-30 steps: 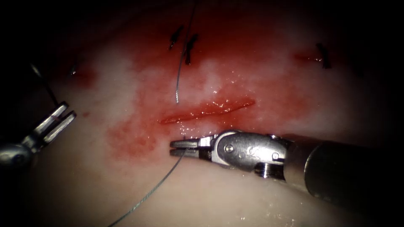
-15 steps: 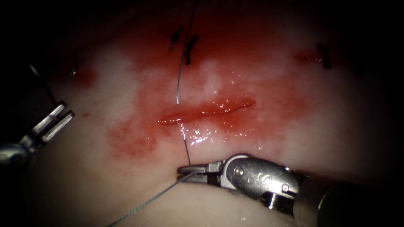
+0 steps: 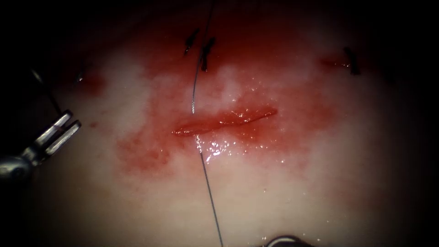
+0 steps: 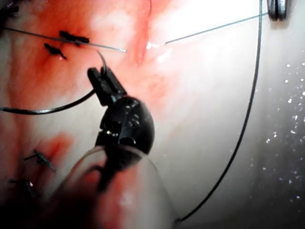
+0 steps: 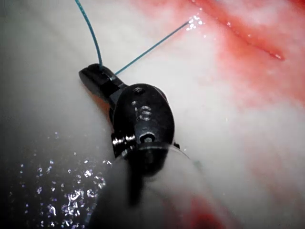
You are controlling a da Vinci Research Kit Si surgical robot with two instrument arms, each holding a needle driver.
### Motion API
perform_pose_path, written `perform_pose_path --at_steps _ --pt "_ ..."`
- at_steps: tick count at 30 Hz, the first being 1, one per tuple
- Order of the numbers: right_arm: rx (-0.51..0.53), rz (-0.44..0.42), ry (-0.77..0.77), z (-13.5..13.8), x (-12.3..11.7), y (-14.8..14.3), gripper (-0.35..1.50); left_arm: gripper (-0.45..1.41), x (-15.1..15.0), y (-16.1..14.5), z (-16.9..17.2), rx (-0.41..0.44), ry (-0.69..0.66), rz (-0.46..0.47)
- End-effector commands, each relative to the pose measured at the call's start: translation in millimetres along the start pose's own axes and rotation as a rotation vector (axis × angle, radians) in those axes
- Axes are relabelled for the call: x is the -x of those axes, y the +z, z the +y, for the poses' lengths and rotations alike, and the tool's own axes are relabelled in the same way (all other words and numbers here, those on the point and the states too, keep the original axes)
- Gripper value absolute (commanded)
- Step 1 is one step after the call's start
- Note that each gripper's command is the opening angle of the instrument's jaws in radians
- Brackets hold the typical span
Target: Wound Closure
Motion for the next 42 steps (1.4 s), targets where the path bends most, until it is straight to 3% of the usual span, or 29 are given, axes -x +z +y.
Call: perform_pose_path --at_steps 1,9,12,15,18,19,22,32,38,42 --pt "-0.021 -0.008 0.014 -3.1 1.2 1.7 -0.35 -0.45 0.3 0.8 0.5 -0.001 0.0 0.0" --pt "-0.084 -0.018 0.031 -9.7 1.8 2.6 -0.35 -0.45 0.3 0.8 0.5 -0.001 0.0 0.0" --pt "-0.088 0.04 -0.003 -9.7 0.9 2.7 -0.35 -0.45 0.3 0.8 0.5 -0.001 0.0 0.0" --pt "-0.075 0.105 -0.085 -8.0 -0.4 2.4 -0.28 -0.45 0.3 0.8 0.5 -0.001 0.0 0.0" --pt "-0.042 0.206 -0.129 -4.4 -2.8 1.1 0.99 -0.45 0.3 0.7 0.5 -0.002 0.0 0.0" --pt "-0.024 0.233 -0.159 -3.3 -3.7 0.7 1.21 -0.45 0.3 0.7 0.5 -0.002 0.0 0.0" --pt "0.029 0.29 -0.277 -0.8 -5.8 -0.4 1.41 -0.45 0.3 0.7 0.5 -0.002 0.0 0.0" --pt "0.118 0.305 -0.448 4.9 -10.7 -2.5 1.46 -0.45 0.3 0.7 0.5 -0.002 0.0 0.0" --pt "0.146 0.213 -0.499 8.9 -10.5 -1.6 1.46 -0.45 0.3 0.7 0.5 -0.002 0.0 0.0" --pt "0.16 0.203 -0.529 11.7 -9.4 -1.2 1.46 -0.45 0.3 0.7 0.5 -0.001 0.0 0.0"
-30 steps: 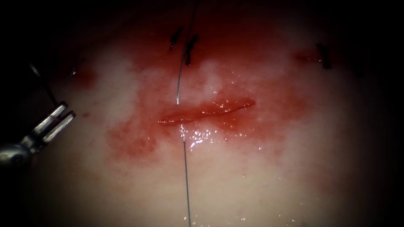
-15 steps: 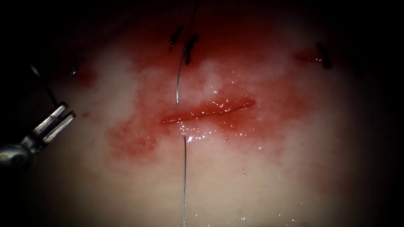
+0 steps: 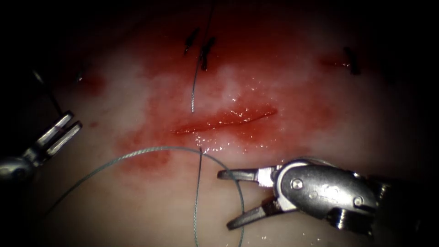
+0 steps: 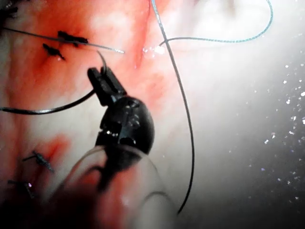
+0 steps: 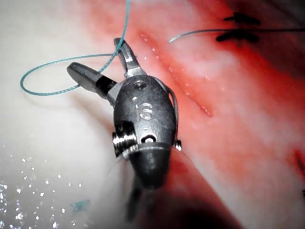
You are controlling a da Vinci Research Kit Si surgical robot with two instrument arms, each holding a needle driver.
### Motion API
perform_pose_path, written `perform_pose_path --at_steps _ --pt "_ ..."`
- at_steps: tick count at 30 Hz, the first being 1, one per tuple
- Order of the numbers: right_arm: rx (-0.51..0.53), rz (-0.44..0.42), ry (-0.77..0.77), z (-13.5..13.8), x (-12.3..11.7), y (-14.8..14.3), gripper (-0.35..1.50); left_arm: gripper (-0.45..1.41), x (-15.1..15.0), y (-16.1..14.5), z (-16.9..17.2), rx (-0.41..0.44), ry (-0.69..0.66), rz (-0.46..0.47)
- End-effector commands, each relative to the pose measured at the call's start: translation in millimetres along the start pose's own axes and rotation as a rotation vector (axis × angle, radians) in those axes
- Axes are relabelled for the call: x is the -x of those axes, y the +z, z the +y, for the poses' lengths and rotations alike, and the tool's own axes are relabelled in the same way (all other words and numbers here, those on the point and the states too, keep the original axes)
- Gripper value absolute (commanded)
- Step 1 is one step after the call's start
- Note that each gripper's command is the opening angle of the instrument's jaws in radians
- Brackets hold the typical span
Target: Wound Closure
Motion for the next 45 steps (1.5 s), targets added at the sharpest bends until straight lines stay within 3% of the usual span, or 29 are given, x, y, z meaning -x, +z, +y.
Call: perform_pose_path --at_steps 1,8,12,15,17,21,30,32,37,45 --pt "0.001 0.002 -0.01 0.9 1.6 0.8 1.46 -0.45 0.3 0.7 0.4 0.001 0.0 0.002" --pt "0.0 0.003 -0.034 1.5 3.6 0.8 1.48 -0.45 0.3 0.7 0.4 0.002 0.0 0.002" --pt "-0.045 0.012 0.063 0.7 2.8 -1.7 1.48 -0.45 0.4 0.6 0.3 0.003 0.0 0.003" --pt "-0.093 0.017 0.155 0.0 2.0 -5.1 1.48 -0.45 0.5 0.5 0.2 0.004 0.0 0.004" --pt "-0.138 0.027 0.234 0.0 1.2 -9.2 1.48 -0.45 0.5 0.5 0.3 0.003 0.0 0.004" --pt "-0.176 0.068 0.292 0.6 0.5 -14.4 1.48 -0.45 0.5 0.5 0.3 0.003 0.0 0.004" --pt "-0.214 0.044 0.349 1.6 0.0 -23.1 1.48 -0.45 0.4 0.5 0.3 0.003 0.0 0.004" --pt "-0.228 0.043 0.351 1.9 -0.1 -24.5 1.35 -0.45 0.4 0.5 0.3 0.003 0.0 0.003" --pt "-0.176 0.011 0.353 2.9 0.6 -22.1 1.18 -0.45 0.4 0.6 0.3 0.002 0.0 0.002" --pt "-0.074 -0.045 0.33 4.5 3.9 -13.6 1.16 -0.45 0.4 0.5 0.3 0.002 0.0 0.002"
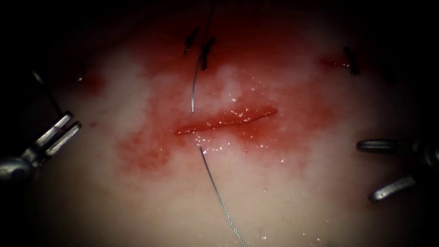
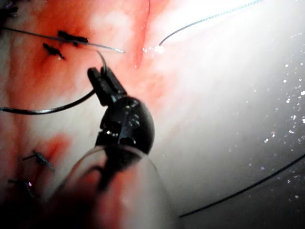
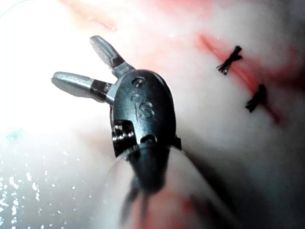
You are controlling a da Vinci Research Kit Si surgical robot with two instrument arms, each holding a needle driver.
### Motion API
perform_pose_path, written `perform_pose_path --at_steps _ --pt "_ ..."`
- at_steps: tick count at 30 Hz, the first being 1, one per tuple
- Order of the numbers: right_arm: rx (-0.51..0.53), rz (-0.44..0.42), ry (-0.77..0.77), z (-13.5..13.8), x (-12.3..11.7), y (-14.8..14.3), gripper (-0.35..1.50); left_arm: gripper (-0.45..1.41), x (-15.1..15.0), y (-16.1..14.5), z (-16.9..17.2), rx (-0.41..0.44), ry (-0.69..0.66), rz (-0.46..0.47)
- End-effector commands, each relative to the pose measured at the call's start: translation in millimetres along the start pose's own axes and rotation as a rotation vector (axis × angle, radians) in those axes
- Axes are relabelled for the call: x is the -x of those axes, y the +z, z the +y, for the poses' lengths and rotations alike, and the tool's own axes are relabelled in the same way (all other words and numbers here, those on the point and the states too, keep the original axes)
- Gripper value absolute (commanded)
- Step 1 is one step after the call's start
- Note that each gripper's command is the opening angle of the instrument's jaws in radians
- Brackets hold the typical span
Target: Wound Closure
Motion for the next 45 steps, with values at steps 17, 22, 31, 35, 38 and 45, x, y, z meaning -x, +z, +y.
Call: perform_pose_path --at_steps 17,22,31,35,38,45 --pt "0.138 0.0 -0.295 5.1 6.1 16.5 1.28 -0.45 0.4 0.6 0.3 0.003 0.0 0.003" --pt "0.189 0.064 -0.349 6.2 6.7 18.2 1.3 -0.45 0.4 0.6 0.3 0.003 0.0 0.003" --pt "0.22 0.067 -0.462 6.2 9.1 22.5 1.4 -0.45 0.4 0.4 0.1 0.003 -0.001 -0.001" --pt "0.224 0.069 -0.5 5.5 9.5 23.9 1.4 -0.45 0.4 0.3 0.0 0.001 -0.003 -0.002" --pt "0.224 0.07 -0.52 4.8 9.6 24.7 1.4 -0.45 0.4 0.3 0.0 0.001 -0.003 -0.002" --pt "0.212 0.073 -0.538 4.2 9.6 24.0 1.4 -0.45 0.3 0.2 -0.1 0.001 -0.003 -0.003"
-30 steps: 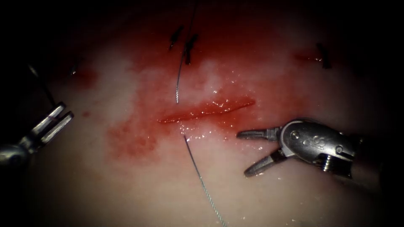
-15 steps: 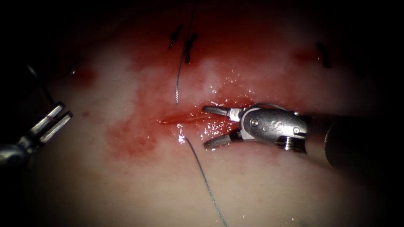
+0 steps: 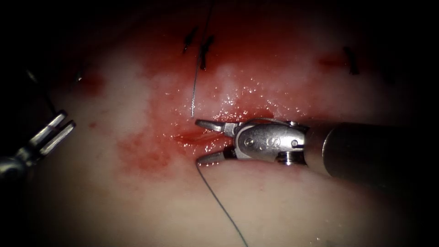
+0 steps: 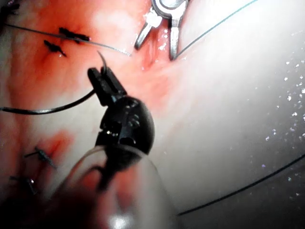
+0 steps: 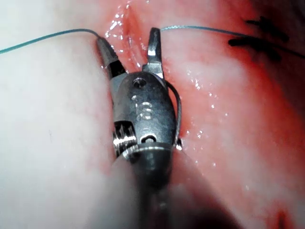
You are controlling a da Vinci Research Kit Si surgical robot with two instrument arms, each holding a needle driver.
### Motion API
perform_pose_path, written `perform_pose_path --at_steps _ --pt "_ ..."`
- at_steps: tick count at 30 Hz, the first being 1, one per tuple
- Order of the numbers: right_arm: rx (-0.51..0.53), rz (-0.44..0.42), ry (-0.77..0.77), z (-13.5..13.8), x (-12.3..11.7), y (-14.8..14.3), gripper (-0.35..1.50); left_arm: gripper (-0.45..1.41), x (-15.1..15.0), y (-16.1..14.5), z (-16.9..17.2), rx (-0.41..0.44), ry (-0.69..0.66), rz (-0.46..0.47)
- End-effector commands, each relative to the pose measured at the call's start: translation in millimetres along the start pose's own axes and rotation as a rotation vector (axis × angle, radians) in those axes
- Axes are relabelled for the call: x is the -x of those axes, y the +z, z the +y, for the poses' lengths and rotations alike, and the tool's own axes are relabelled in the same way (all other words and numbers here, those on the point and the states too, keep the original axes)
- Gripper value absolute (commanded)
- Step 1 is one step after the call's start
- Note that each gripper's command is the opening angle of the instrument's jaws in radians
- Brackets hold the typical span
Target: Wound Closure
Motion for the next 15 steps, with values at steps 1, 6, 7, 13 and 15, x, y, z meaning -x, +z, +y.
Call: perform_pose_path --at_steps 1,6,7,13,15 --pt "-0.007 0.005 0.0 -0.6 0.3 0.4 1.4 -0.45 0.3 0.7 0.4 0.001 0.0 0.001" --pt "-0.021 0.013 -0.024 -1.4 -0.2 -0.6 1.4 -0.45 0.3 0.7 0.4 -0.001 -0.001 0.003" --pt "-0.024 0.015 -0.031 -1.6 -0.3 -0.8 1.4 -0.45 0.3 0.7 0.4 -0.001 -0.001 0.003" --pt "-0.041 0.026 -0.033 -3.2 -1.2 -1.0 1.4 -0.45 0.3 0.7 0.4 -0.001 -0.001 0.002" --pt "-0.043 0.028 -0.033 -3.7 -1.5 -0.8 1.4 -0.45 0.3 0.7 0.4 -0.001 -0.001 0.002"
